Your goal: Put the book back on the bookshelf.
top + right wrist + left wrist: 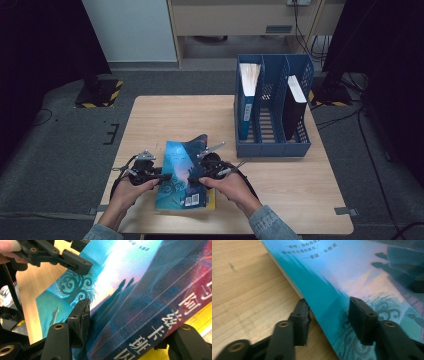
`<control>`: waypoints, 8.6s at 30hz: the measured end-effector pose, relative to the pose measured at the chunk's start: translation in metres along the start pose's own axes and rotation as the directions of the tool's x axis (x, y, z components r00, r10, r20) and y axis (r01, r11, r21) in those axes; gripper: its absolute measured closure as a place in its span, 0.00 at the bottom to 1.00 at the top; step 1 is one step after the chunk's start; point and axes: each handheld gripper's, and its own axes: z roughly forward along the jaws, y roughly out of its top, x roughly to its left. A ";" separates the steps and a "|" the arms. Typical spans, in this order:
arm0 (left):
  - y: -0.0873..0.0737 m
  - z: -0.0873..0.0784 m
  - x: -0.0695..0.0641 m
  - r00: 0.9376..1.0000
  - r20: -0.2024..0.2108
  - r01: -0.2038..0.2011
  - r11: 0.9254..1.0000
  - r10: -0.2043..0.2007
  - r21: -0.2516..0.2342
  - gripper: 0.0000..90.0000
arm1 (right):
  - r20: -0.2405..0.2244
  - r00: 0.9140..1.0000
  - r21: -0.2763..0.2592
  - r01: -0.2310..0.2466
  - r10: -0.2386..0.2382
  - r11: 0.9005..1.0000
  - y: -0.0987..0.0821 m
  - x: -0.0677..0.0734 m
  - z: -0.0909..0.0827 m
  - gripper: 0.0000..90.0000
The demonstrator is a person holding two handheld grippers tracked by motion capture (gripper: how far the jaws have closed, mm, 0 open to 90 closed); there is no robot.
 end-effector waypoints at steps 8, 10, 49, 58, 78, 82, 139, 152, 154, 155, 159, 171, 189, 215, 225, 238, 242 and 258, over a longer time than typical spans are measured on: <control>0.003 -0.004 0.001 1.000 -0.009 -0.008 1.000 0.008 0.012 0.73 | 0.003 1.000 0.017 0.026 -0.026 1.000 0.008 0.003 -0.002 0.48; 0.004 -0.007 0.001 1.000 -0.009 -0.011 1.000 0.011 0.018 0.76 | 0.001 1.000 0.013 0.026 -0.026 1.000 0.009 0.004 -0.004 0.51; 0.039 -0.045 -0.008 0.993 -0.046 -0.107 0.994 0.106 -0.025 0.89 | 0.042 0.995 -0.042 0.096 -0.094 0.995 0.046 0.004 -0.040 0.63; 0.047 -0.049 -0.008 0.990 -0.053 -0.130 0.991 0.128 -0.025 0.89 | 0.059 0.993 -0.054 0.102 -0.099 0.993 0.052 0.003 -0.047 0.66; 0.064 -0.055 -0.009 0.984 -0.079 -0.164 0.985 0.160 -0.049 0.90 | 0.109 0.986 -0.100 0.141 -0.130 0.985 0.077 0.001 -0.068 0.74; 0.065 -0.056 -0.010 0.984 -0.076 -0.168 0.985 0.164 -0.048 0.90 | 0.111 0.985 -0.092 0.144 -0.134 0.985 0.079 0.001 -0.070 0.75; 0.084 -0.058 -0.013 0.951 -0.158 -0.274 0.961 0.264 -0.042 0.90 | 0.186 0.962 -0.180 0.231 -0.198 0.956 0.104 0.012 -0.102 0.81; 0.085 -0.055 -0.011 0.954 -0.162 -0.263 0.963 0.251 -0.054 0.90 | 0.164 0.962 -0.177 0.244 -0.216 0.953 0.098 0.017 -0.106 0.77; 0.085 -0.055 -0.011 0.955 -0.161 -0.262 0.964 0.250 -0.053 0.90 | 0.154 0.964 -0.177 0.245 -0.219 0.953 0.098 0.018 -0.105 0.77; 0.085 -0.055 -0.011 0.955 -0.160 -0.262 0.964 0.251 -0.053 0.90 | 0.150 0.964 -0.177 0.246 -0.221 0.953 0.098 0.018 -0.105 0.76; 0.085 -0.055 -0.011 0.954 -0.159 -0.263 0.963 0.252 -0.054 0.90 | 0.129 0.966 -0.174 0.245 -0.224 0.954 0.098 0.016 -0.104 0.75; 0.084 -0.056 -0.011 0.956 -0.156 -0.261 0.964 0.250 -0.056 0.89 | 0.131 0.967 -0.163 0.240 -0.220 0.957 0.101 0.014 -0.100 0.77; -0.004 -0.034 0.012 0.943 -0.326 -0.097 0.993 0.068 -0.074 0.23 | 0.131 0.982 -0.191 0.163 -0.139 0.968 0.104 0.008 -0.100 0.81; -0.040 -0.022 0.061 0.951 -0.295 0.084 0.996 -0.089 -0.031 0.06 | 0.046 0.996 -0.265 -0.063 0.078 0.962 0.120 -0.005 -0.116 0.82; -0.040 -0.008 0.055 0.958 -0.283 0.057 0.998 -0.050 0.015 0.06 | 0.084 0.992 -0.302 -0.069 0.098 0.951 0.106 -0.010 -0.143 0.82; -0.046 -0.003 0.054 0.955 -0.296 0.017 1.000 -0.024 -0.026 0.00 | 0.110 0.987 -0.348 -0.070 0.115 0.935 0.078 -0.010 -0.172 0.82; -0.048 -0.003 0.054 0.954 -0.300 0.014 0.999 -0.027 -0.046 0.00 | 0.099 0.987 -0.354 -0.086 0.129 0.931 0.068 -0.013 -0.177 0.82; -0.049 -0.003 0.054 0.953 -0.302 0.009 0.999 -0.025 -0.053 0.00 | 0.111 0.981 -0.393 -0.104 0.159 0.913 0.039 -0.017 -0.197 0.81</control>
